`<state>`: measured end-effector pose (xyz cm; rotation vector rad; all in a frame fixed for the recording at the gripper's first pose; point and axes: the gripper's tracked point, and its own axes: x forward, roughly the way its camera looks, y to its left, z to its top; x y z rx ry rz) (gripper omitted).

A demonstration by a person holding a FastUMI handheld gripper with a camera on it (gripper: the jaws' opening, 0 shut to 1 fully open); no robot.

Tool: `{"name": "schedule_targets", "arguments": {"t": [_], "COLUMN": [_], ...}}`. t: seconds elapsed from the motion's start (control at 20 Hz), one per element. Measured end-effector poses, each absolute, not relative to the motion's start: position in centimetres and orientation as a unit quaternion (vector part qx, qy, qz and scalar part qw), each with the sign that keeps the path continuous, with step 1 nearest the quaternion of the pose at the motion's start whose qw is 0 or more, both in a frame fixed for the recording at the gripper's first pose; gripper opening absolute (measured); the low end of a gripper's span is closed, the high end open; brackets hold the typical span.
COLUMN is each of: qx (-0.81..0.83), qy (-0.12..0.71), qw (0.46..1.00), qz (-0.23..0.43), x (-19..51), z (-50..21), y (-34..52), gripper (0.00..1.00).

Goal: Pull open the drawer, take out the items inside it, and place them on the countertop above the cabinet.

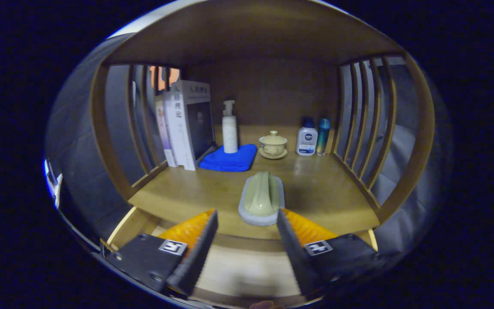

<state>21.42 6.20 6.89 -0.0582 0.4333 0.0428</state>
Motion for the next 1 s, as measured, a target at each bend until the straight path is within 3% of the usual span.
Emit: {"name": "schedule_targets", "arguments": {"t": [0.05, 0.5, 1.0], "qx": [-0.027, -0.063, -0.042], "qy": [0.203, 0.124, 0.091], "qw": [0.978, 0.99, 0.995], "qz": [0.025, 0.005, -0.024], "x": [20.4, 9.8, 4.6], "z": [6.4, 3.8, -2.5], "y": [6.7, 8.3, 8.0], "gripper": [1.0, 0.98, 0.99]}}
